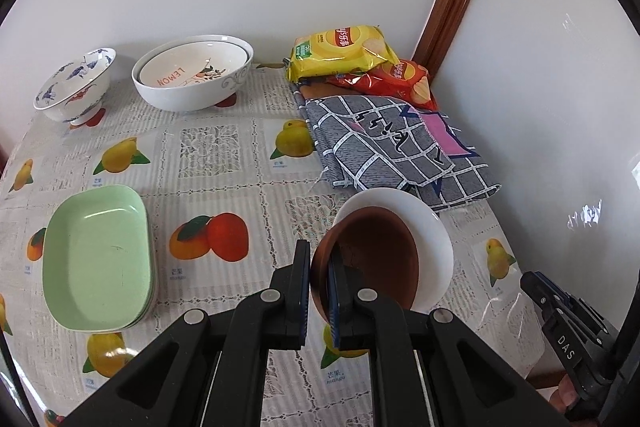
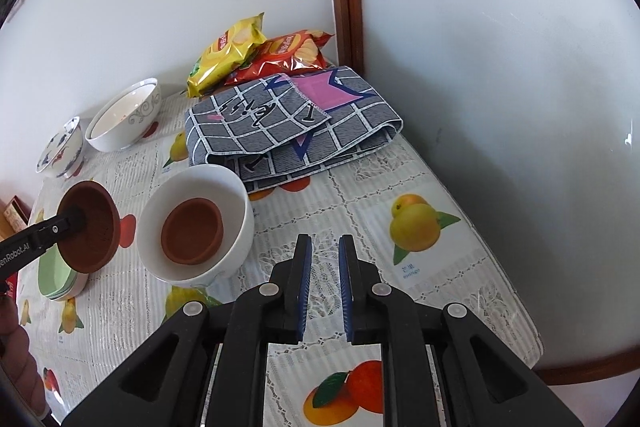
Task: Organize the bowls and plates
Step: 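Lower the left gripper's brown bowl onto the other brown bowl and open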
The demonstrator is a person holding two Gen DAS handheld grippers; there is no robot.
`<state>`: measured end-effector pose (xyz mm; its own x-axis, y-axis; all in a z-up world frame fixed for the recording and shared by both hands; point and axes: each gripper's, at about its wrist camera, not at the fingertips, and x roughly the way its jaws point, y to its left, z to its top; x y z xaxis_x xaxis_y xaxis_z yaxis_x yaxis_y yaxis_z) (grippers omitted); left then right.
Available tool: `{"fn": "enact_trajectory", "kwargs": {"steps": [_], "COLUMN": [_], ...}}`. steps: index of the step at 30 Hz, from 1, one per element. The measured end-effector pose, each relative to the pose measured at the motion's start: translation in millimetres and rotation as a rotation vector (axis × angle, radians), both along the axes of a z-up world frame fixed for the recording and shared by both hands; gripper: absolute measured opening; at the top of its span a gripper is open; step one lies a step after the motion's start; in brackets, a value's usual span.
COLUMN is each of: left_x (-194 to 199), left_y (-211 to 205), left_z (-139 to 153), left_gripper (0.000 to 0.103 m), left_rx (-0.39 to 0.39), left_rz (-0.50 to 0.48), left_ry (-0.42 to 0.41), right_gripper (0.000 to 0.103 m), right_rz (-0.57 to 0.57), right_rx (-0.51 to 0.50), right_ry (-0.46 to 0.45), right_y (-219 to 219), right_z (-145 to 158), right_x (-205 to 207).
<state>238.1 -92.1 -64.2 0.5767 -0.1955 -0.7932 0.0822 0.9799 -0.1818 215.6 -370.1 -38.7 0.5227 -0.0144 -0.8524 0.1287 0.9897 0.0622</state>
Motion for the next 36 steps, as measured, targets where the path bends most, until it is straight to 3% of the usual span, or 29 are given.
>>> {"fn": "enact_trajectory", "kwargs": {"steps": [36], "left_x": [44], "left_y": [-43], "left_z": [-48], "left_gripper": [0.008], "left_rx": [0.048], "left_rz": [-0.046], "left_ry": [0.094], "right_gripper": [0.014], "right_rz": [-0.057], "right_rx": [0.03], "right_ry": [0.055], "right_y": [-37], "right_z": [-34], "right_x": [9]}}
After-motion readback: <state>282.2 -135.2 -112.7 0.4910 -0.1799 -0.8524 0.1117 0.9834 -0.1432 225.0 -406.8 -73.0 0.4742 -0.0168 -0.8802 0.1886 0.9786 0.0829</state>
